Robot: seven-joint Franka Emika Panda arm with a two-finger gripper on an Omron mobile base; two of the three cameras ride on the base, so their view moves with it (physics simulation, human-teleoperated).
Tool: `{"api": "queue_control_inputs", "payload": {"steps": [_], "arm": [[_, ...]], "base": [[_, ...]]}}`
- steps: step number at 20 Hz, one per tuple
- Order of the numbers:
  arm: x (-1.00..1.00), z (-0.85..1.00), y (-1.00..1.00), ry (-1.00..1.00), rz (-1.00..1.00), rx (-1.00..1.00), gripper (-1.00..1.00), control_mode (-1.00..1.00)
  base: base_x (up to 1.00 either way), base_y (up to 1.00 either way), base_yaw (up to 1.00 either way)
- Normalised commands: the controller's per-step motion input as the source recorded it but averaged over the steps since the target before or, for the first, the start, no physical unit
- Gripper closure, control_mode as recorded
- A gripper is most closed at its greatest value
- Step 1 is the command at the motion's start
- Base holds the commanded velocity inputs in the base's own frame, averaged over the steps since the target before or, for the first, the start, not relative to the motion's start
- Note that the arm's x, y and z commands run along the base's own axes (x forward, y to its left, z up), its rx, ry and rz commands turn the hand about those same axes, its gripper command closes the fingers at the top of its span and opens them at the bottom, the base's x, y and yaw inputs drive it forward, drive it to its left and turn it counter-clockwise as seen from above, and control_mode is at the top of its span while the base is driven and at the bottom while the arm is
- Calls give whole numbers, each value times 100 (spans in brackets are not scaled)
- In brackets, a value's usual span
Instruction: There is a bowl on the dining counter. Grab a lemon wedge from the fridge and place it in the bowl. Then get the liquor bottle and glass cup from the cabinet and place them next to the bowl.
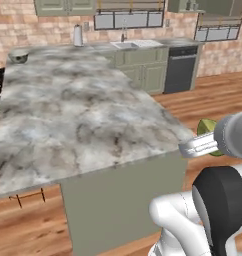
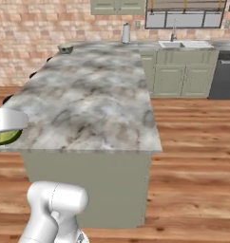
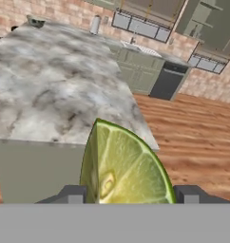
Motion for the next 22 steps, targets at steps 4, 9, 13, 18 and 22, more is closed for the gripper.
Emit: {"api": "queue_control_inputs", "payload": {"steps": [4,9,13,18,22], "arm": [[0,0,0,0,0,0,100,100],[0,0,0,0,0,0,100,100],[0,0,0,0,0,0,100,100],[0,0,0,0,0,0,100,100],[0,0,0,0,0,0,100,100]], "base": [[0,100,10],[0,100,11],[3,100,11],[42,100,11],[91,100,8]]}}
